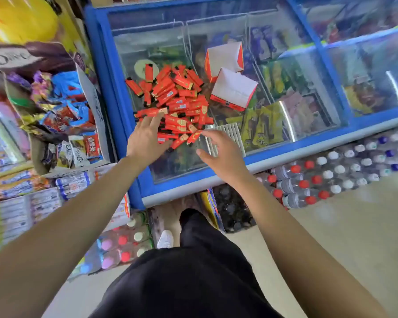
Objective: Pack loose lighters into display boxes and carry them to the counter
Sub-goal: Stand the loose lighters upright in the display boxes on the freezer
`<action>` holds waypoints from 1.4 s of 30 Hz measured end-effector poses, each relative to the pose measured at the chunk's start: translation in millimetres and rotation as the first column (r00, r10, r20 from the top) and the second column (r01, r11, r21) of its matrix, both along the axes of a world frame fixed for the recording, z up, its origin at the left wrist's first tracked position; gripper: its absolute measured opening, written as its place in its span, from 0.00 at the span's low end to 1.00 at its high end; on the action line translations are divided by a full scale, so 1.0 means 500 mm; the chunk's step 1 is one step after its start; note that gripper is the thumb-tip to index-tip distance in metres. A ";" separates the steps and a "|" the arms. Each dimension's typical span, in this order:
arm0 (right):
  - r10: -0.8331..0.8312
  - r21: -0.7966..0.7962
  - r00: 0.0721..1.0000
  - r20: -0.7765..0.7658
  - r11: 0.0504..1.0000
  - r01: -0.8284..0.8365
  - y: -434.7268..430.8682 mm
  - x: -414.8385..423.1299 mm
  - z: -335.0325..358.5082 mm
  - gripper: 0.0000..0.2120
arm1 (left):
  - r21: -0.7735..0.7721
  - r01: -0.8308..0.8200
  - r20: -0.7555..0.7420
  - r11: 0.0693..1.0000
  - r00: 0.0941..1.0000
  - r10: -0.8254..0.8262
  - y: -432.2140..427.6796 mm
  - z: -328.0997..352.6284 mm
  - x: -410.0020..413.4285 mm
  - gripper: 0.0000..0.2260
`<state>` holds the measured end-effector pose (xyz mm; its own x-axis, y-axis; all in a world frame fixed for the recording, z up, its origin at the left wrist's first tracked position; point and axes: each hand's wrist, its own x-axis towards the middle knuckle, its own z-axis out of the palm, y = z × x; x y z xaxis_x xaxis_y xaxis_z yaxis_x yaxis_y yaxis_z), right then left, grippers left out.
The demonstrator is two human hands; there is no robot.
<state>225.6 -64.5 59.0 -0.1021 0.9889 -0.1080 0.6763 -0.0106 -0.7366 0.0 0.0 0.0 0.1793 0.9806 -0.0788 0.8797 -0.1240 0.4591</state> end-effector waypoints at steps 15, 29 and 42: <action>0.333 -0.114 0.882 0.335 0.943 -0.313 0.409 0.012 -0.120 0.46 | -0.187 0.050 -0.164 0.981 0.983 -0.082 0.179 -0.038 0.019 0.24; 0.491 -0.187 0.727 0.480 0.867 -0.462 0.540 -0.038 -0.171 0.32 | -0.266 -0.198 0.102 0.944 0.968 0.231 0.194 -0.034 -0.031 0.16; 0.339 -0.217 0.888 0.310 0.935 -0.282 0.503 -0.024 -0.182 0.21 | -0.375 -0.261 0.423 0.890 0.806 0.414 0.179 -0.008 -0.052 0.14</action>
